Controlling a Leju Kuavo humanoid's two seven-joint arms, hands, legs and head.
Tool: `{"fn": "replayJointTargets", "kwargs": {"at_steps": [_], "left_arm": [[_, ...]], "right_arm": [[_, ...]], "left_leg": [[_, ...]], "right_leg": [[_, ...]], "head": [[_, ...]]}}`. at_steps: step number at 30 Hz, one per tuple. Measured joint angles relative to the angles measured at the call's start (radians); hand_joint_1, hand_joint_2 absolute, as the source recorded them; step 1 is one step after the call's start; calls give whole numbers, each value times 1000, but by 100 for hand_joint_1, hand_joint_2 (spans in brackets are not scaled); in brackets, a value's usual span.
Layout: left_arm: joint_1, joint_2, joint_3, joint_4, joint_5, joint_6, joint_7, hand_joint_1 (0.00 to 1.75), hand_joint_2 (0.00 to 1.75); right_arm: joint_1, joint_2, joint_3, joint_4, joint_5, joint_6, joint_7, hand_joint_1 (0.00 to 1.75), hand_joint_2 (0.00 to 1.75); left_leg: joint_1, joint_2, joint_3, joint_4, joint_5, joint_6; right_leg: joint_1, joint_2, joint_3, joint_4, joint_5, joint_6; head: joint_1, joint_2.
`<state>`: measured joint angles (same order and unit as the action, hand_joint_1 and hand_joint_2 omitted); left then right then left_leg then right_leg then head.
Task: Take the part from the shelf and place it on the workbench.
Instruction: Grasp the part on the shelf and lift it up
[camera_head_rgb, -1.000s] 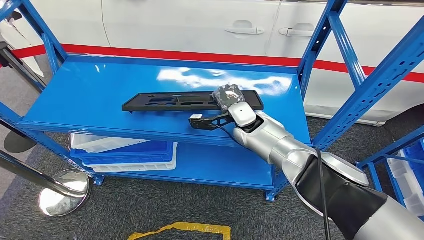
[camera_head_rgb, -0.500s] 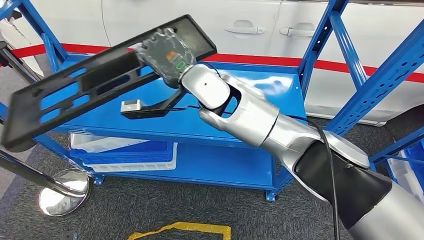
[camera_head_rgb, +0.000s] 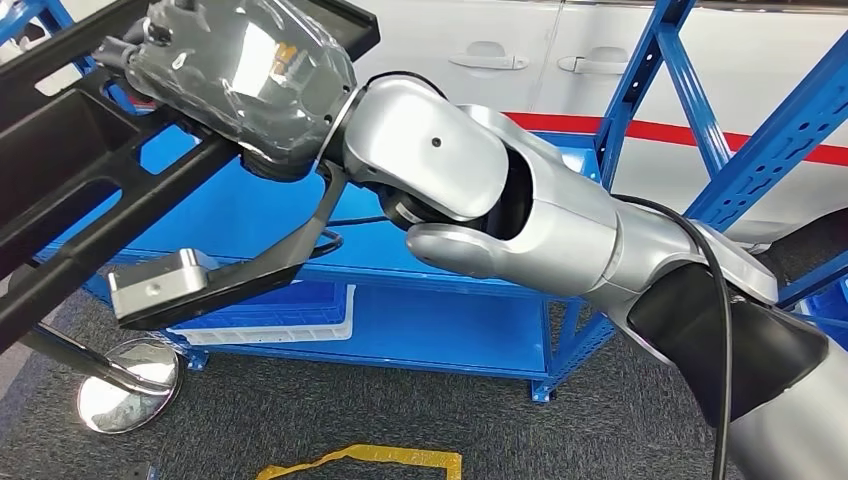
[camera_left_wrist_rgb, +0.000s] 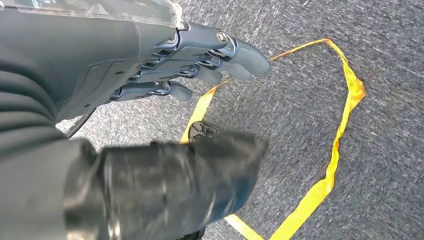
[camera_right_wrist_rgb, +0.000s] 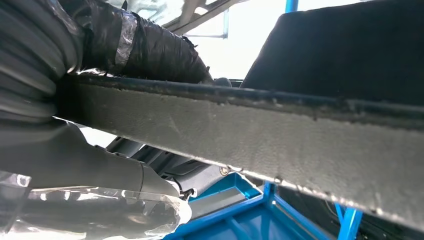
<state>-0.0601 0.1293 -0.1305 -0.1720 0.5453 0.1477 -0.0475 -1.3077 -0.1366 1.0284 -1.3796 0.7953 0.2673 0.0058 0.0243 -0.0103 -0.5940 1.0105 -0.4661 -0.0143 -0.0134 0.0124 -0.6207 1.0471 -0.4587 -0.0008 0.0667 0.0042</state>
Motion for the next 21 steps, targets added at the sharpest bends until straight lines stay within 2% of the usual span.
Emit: {"fn": "replayJointTargets", "kwargs": {"at_steps": [12,21], "left_arm": [[0,4,0,0,1,1,-30,0,175],[0,7,0,0,6,7,-26,0,175]], "right_arm": [[4,-53,-11,-96,-94,-4,4,175,175],[16,-80,-13,-131,-97,-4,15,175,175]], "left_leg": [[0,1,1,0,0,0],[0,1,1,0,0,0]], "right_leg": [[0,1,0,0,0,0],[0,1,0,0,0,0]], "head": [[0,0],[0,0]]}}
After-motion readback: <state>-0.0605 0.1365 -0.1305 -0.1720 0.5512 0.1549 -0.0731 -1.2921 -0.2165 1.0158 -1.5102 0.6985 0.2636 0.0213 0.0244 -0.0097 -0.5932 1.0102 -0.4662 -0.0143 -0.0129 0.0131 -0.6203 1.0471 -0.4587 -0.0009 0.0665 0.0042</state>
